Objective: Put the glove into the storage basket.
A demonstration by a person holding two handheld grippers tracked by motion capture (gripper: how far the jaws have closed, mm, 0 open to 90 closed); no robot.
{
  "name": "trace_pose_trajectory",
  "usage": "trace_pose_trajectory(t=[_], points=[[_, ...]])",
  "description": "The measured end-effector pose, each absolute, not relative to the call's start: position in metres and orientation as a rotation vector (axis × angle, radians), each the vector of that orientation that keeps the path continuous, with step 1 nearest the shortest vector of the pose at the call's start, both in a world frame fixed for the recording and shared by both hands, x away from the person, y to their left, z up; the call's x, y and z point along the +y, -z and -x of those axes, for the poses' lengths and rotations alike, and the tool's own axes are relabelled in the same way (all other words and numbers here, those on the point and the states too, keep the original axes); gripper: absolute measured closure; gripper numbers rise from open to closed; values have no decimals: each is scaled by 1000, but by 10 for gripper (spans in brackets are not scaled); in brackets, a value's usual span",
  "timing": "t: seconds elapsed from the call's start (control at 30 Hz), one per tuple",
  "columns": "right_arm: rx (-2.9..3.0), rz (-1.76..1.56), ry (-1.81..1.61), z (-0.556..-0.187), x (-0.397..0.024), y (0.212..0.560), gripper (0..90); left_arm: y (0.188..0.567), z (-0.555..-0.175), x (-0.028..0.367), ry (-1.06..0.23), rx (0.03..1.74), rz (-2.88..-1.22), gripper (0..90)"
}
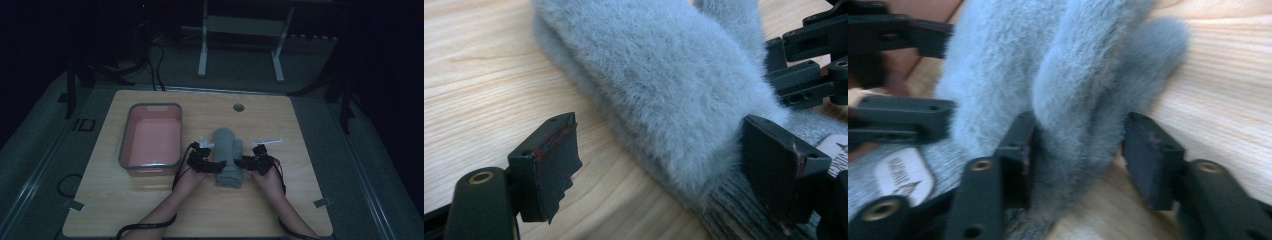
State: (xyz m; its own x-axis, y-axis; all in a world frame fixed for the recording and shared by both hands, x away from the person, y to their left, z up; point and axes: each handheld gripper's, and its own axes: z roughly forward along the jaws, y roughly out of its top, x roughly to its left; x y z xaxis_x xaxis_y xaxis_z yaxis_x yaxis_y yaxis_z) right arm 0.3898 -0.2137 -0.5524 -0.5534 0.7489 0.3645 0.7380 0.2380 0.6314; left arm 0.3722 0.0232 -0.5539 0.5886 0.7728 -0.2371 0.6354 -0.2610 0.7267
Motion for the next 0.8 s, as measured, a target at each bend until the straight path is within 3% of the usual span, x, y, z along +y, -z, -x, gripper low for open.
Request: trace_pose_trajectory(t=[0.4,0.5,0.53,0.63,0.67,0.7,0.8], points=[[2509,-1429,-1253,-392,-214,554,670,559,-393,17,-84,1040,-2047,228],[2509,-1435,-1257,-393,-214,554,690,558,-396,15,-37,1022,-2048,353],[2509,-1433,-1258,-393,-215,554,698,559,-398,14,16,1016,-2030,353],[2488,-1468,-1286,-394,-218,555,749,562,-398,15,73,1012,-1979,584],[2488,-1468,-1286,-394,-218,555,749,563,-397,15,75,1008,-1960,584],[2474,-1476,-1295,-393,-218,555,764,563,-396,16,69,996,-1951,672],[2459,-1469,-1304,-390,-218,555,776,563,-394,18,71,987,-1920,719]])
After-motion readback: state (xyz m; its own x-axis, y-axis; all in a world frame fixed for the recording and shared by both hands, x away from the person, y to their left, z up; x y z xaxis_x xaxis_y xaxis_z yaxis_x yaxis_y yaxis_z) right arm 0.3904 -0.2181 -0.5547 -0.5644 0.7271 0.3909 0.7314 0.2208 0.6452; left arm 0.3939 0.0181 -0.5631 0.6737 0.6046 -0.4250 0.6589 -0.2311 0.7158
